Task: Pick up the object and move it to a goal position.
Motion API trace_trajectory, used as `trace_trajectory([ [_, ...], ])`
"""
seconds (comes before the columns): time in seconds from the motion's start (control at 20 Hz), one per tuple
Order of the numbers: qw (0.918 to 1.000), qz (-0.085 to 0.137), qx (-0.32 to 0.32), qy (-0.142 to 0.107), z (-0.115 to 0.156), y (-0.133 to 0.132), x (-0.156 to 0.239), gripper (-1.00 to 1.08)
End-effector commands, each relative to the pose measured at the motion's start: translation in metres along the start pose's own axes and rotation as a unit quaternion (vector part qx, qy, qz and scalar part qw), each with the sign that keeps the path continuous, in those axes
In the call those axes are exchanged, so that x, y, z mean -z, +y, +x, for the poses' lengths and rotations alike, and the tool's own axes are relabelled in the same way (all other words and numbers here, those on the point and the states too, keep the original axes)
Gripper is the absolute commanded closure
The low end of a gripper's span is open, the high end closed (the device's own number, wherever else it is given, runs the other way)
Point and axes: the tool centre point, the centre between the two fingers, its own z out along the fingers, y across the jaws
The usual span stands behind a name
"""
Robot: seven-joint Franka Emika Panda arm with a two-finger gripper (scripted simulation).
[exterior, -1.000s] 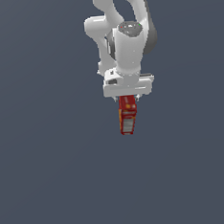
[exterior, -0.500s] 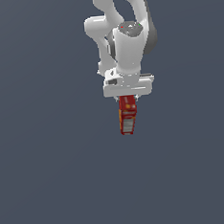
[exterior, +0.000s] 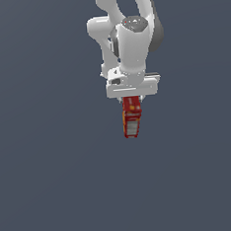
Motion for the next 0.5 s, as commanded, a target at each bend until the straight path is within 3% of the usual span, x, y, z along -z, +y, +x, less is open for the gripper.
trace_trajectory([
  [0.0,1.0000,0.000,0.000,0.001,0.002,0.000,0.011,1.08],
  [0.45,1.0000,0.000,0.000,0.001,0.011,-0.001,0.077,1.08],
])
